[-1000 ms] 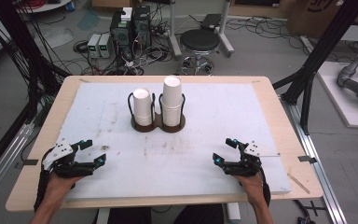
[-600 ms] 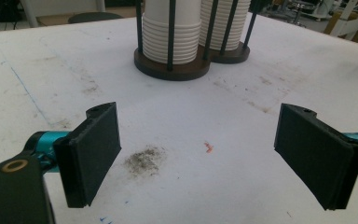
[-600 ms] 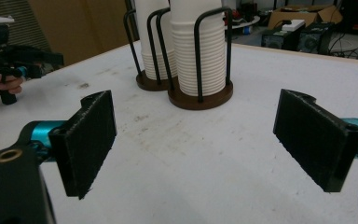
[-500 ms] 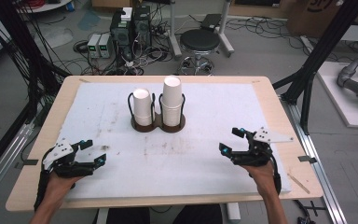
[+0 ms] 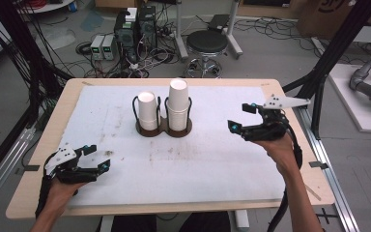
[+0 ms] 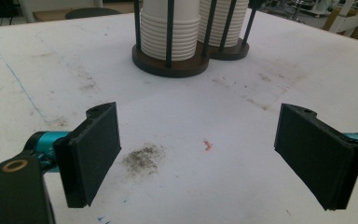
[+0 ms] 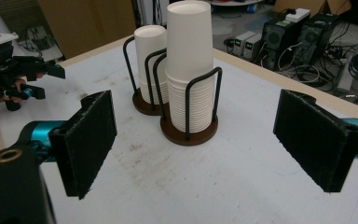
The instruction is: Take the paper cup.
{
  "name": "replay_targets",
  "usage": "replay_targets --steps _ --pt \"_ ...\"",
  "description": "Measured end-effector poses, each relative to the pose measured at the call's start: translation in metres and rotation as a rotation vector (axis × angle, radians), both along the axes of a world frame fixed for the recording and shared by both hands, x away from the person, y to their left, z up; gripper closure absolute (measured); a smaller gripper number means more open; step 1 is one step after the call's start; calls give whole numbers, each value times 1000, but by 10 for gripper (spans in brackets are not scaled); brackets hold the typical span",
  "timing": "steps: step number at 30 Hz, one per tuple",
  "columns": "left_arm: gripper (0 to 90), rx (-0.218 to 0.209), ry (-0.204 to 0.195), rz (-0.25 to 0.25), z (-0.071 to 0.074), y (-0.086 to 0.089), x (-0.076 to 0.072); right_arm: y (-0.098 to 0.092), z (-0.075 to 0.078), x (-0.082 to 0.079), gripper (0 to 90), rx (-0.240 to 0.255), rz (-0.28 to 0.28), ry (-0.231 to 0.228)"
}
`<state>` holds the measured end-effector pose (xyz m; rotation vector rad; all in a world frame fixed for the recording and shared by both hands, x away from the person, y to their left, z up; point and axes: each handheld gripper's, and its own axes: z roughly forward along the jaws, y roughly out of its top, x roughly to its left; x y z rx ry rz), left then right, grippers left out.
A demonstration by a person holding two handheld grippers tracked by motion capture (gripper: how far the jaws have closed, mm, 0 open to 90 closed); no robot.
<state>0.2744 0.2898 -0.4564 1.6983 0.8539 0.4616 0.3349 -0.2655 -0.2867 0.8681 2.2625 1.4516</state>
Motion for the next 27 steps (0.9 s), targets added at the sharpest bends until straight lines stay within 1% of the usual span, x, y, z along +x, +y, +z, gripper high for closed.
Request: replay_targets --steps 1,2,3,5,6,9,10,14,18,19,20,21,22,23,27 --pt "142 0 0 0 0 0 0 0 0 0 137 0 0 0" --pt "142 0 0 0 0 0 0 3 5 4 137 -18 6 4" --pt "142 1 -1 -1 0 0 0 6 10 8 137 -39 7 2" --pt "142 1 4 -3 0 0 1 15 24 19 137 -90 21 26" --pt "142 0 9 -6 0 0 1 18 29 23 137 -115 23 29" --pt "142 0 12 -6 0 0 2 28 40 32 137 -168 36 45" --pt "142 7 13 -10 0 0 2 31 42 35 137 -178 40 49" --pt "142 11 15 -14 0 -1 2 47 54 48 137 -248 56 76" --pt "142 7 20 -16 0 0 2 65 65 62 139 -299 70 94" --pt "142 6 20 -15 0 -1 2 70 67 66 150 -313 81 96" --pt "142 6 20 -15 0 -1 2 70 67 66 150 -313 81 96" --pt "142 7 22 -17 0 0 3 80 73 73 150 -347 98 106" --pt "142 8 22 -19 0 0 3 84 74 75 150 -362 102 105" --pt "142 9 23 -20 0 0 3 91 78 78 150 -388 108 110" --pt "142 13 25 -20 0 -1 3 108 88 88 150 -431 116 117"
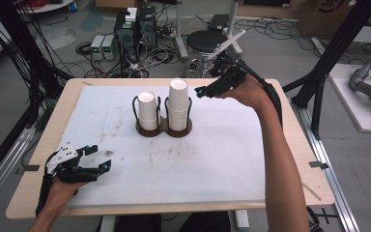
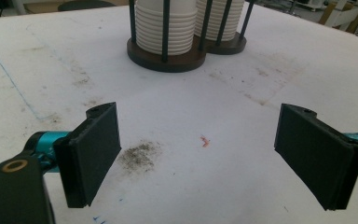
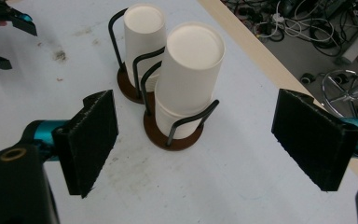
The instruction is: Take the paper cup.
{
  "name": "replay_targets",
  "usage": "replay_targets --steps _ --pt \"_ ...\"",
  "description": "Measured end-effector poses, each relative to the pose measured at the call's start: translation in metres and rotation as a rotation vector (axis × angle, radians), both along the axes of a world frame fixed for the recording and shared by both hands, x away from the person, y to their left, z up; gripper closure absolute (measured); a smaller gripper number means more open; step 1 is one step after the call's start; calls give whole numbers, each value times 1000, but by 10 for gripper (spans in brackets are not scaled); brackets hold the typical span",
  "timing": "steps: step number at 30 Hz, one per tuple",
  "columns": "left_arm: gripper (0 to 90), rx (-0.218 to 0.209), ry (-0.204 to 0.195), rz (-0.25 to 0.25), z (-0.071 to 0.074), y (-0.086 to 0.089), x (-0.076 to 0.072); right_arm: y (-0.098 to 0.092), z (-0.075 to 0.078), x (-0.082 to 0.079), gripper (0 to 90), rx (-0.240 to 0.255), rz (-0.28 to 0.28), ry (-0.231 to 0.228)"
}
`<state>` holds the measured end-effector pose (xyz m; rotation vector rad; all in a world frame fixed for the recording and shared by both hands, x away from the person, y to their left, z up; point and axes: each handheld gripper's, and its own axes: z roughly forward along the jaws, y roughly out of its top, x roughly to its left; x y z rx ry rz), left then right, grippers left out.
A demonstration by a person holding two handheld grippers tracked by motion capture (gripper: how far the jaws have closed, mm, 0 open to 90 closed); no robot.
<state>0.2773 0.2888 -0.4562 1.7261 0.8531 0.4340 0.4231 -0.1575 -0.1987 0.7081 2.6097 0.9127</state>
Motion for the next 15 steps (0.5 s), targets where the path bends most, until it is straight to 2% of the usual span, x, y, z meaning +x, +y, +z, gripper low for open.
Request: replay_targets --steps 6,7,15 --pt "141 6 -4 -3 0 -1 0 18 3 14 149 -50 -5 40" --pt "140 4 -4 -3 0 -1 0 24 2 20 148 -73 -5 60" --pt "130 -3 -2 -13 0 0 0 45 -6 38 141 -123 -4 93"
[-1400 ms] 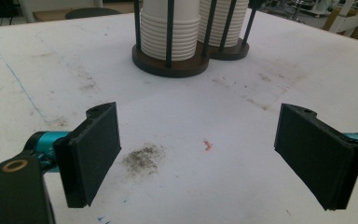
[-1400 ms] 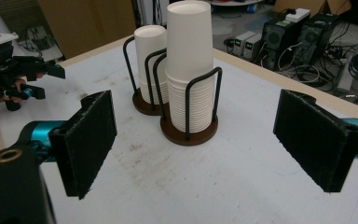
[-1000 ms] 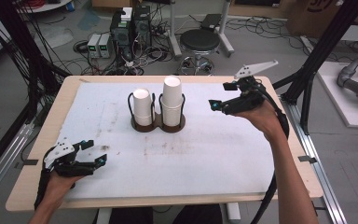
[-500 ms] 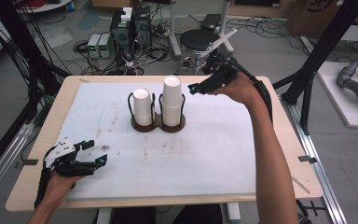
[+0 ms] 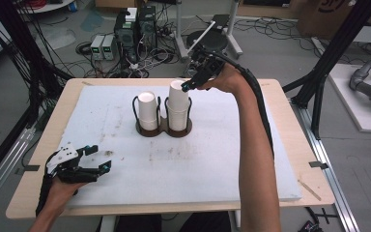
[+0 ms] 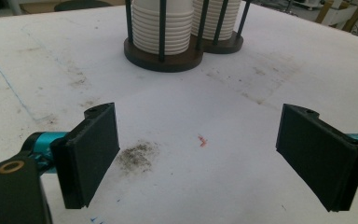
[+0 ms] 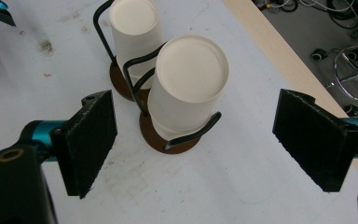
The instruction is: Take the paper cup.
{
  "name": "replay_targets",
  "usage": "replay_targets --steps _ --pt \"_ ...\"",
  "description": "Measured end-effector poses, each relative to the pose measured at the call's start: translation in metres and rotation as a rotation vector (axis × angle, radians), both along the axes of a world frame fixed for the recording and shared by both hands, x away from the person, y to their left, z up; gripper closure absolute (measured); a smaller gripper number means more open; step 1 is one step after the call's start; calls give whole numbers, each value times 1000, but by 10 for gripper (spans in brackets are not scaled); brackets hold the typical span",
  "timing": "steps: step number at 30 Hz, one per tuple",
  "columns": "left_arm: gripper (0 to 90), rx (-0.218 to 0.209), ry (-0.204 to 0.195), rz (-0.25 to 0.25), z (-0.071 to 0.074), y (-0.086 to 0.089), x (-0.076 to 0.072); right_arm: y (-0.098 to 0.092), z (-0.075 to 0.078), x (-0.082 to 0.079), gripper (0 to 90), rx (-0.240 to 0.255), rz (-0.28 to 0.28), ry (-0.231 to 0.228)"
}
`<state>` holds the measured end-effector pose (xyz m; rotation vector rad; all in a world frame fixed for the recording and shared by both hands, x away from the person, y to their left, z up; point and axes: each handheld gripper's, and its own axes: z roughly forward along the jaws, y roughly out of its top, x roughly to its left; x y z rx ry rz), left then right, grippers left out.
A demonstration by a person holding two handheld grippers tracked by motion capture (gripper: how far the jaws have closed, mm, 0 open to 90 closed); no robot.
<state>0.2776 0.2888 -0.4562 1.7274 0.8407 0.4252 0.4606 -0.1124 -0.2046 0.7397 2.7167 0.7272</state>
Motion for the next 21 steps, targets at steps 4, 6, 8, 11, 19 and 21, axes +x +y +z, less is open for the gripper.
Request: replay_targets --steps 4,6,8,11,19,21 --pt "130 1 -2 0 0 0 0 8 -7 6 142 -14 1 11" --pt "130 1 -2 2 0 0 0 12 -11 9 141 -21 2 22" --pt "130 2 -3 3 0 0 0 16 -14 12 142 -32 4 29" --pt "131 1 -2 4 0 0 0 21 -17 17 142 -42 7 37" --pt "131 -1 4 5 0 0 0 31 -25 28 142 -69 -5 63" --pt "131 -7 6 3 0 1 0 33 -28 29 143 -80 -7 73"
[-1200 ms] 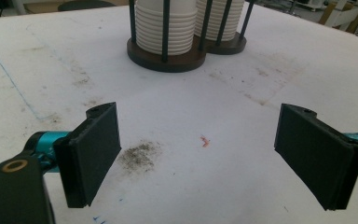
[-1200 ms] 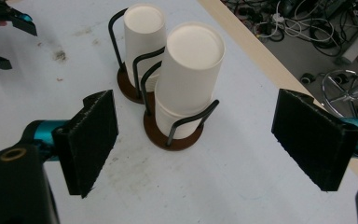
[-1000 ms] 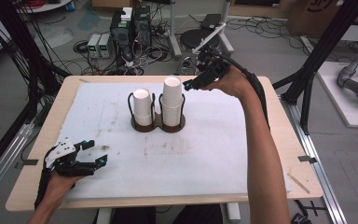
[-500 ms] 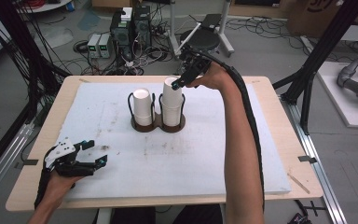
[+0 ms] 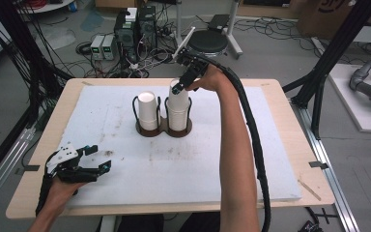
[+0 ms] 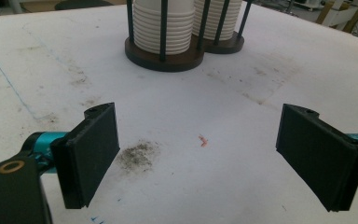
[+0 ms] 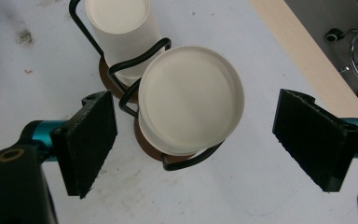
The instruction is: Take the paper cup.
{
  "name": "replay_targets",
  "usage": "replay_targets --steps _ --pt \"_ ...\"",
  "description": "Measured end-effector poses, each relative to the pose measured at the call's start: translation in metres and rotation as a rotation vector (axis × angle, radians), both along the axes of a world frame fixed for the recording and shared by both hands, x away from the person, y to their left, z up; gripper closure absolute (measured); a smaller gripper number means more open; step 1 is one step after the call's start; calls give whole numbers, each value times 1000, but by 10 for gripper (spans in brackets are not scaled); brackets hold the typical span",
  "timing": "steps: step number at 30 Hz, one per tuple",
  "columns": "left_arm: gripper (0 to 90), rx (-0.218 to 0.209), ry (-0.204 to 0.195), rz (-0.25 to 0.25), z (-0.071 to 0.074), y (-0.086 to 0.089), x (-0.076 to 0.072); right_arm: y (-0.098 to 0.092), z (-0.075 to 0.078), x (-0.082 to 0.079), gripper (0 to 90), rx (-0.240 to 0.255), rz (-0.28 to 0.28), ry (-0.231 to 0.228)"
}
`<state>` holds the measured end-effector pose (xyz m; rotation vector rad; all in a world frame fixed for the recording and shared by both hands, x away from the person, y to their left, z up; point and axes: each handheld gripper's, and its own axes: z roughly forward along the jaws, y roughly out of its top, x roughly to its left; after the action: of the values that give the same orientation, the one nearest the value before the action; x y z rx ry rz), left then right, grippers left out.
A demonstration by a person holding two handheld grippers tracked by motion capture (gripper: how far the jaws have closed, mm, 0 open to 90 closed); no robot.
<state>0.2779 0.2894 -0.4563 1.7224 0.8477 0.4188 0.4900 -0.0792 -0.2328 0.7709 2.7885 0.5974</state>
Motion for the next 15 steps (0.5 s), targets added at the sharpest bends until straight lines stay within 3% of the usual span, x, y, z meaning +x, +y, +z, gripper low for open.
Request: replay_targets --steps 9,11,15 --pt "132 2 -3 0 0 0 0 8 -12 6 157 -29 -17 36" --pt "132 0 -1 -2 0 0 0 9 -13 7 289 -52 -24 40" --pt "131 -1 -1 1 0 1 0 10 -14 6 336 -50 -17 52"
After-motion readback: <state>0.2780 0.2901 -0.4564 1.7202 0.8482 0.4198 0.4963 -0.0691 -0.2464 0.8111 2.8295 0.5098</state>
